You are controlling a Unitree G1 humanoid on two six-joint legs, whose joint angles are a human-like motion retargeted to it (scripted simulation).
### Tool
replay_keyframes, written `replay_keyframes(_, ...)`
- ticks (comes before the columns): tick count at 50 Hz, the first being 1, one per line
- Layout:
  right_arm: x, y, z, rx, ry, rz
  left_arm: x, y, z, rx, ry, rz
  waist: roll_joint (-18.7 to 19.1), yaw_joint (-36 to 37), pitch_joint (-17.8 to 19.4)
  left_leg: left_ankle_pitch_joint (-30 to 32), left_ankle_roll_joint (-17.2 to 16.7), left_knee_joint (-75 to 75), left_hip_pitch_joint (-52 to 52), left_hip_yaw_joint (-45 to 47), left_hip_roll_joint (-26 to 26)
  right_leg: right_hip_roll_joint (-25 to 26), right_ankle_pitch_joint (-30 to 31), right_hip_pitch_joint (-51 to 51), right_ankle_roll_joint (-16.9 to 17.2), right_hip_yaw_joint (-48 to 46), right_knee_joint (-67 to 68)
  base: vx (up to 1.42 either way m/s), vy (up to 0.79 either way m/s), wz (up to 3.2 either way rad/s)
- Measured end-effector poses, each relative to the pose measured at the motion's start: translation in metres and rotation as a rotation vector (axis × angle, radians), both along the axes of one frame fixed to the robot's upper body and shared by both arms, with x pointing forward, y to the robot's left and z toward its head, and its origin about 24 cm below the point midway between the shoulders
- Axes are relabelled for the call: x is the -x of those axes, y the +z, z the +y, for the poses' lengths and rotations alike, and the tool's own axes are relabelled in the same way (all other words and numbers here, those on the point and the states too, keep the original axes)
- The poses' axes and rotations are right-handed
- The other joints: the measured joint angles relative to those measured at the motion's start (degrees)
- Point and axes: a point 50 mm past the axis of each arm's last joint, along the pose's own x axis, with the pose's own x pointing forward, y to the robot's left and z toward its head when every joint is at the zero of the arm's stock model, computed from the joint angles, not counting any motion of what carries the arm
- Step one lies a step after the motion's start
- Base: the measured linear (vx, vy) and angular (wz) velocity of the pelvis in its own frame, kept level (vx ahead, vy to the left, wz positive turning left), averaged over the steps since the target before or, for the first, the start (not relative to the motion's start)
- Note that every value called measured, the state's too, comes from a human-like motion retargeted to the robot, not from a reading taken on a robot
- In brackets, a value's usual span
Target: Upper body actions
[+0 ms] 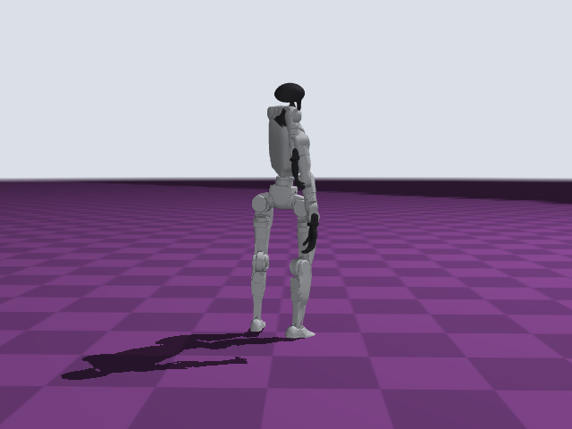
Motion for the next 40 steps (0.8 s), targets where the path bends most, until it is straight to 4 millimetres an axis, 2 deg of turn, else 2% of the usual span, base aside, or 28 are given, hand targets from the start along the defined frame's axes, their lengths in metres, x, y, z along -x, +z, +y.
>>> replay_keyframes(8, -0.004, -0.01, 0.01, -0.054, 0.094, 0.063, -0.001, -0.006, 0.006, -0.021, 0.01, -0.041, 0.07, 4.26, 1.93, 1.52, 1.93, 0.61, -2.07, 5.0, -0.13, 3.61, 1.15, -0.15, -2.48, 4.28, -1.86, 0.0, 0.0, -0.52)
replay_keyframes(14, -0.001, -0.012, 0.013, -0.076, 0.173, 0.102, -0.001, -0.004, 0.004, -0.012, 0.024, -0.032, 0.18, 2.72, 1.32, 0.41, 1.46, 0.2, -0.79, 3.47, -0.37, 3.52, 1.47, 0.03, -2.4, 2.74, -2.57, 0.0, 0.0, 0.22)
replay_keyframes(21, -0.001, -0.009, 0.01, -0.036, 0.05, 0.009, -0.001, -0.003, 0.002, -0.011, 0.016, -0.02, 0.15, -1.09, 0.72, -0.24, 2.02, -0.82, 0.46, -0.68, -1.52, 3.12, 1.06, 0.59, -2.01, -1.39, -2.56, 0.0, 0.01, 0.5)
replay_keyframes(27, -0.009, 0.002, -0.003, 0.057, -0.054, -0.114, 0.0, 0.0, 0.0, -0.014, 0.028, 0.031, 0.51, 3.59, 2.92, 1.97, 2.9, 0.52, -0.23, 6.84, -0.38, 2.97, 1.29, 2.36, -1.25, 6.16, -1.89, 0.04, 0.06, -1.01)
replay_keyframes(30, -0.012, -0.004, 0.004, 0.046, -0.1, -0.159, 0.002, -0.006, 0.007, -0.072, -0.008, 0.039, 0.8, 1.01, 0.76, -0.69, 1.28, -0.47, 2.98, 2.99, -0.81, 1.94, 0.82, 2.1, -0.74, 2.75, -1.55, 0.03, 0.09, 0.68)
replay_keyframes(35, -0.018, -0.017, 0.019, 0.002, -0.144, -0.19, 0.004, -0.012, 0.016, -0.132, -0.045, 0.045, 0.89, 0.08, 0.11, 0.06, 1.7, -0.25, 3.95, 1.99, -1.23, 1.24, -0.07, 4.47, -0.3, 1.78, -0.84, 0.06, 0.08, 0.29)
replay_keyframes(40, -0.029, -0.038, 0.047, -0.078, -0.209, -0.227, 0.005, -0.025, 0.035, -0.24, -0.042, 0.052, 1.18, 0.21, -0.89, -0.02, 1.9, -0.16, 6.62, 0.92, -1.97, 0.33, -0.8, 7.39, 0.1, 0.83, -0.14, 0.06, 0.09, 0.15)
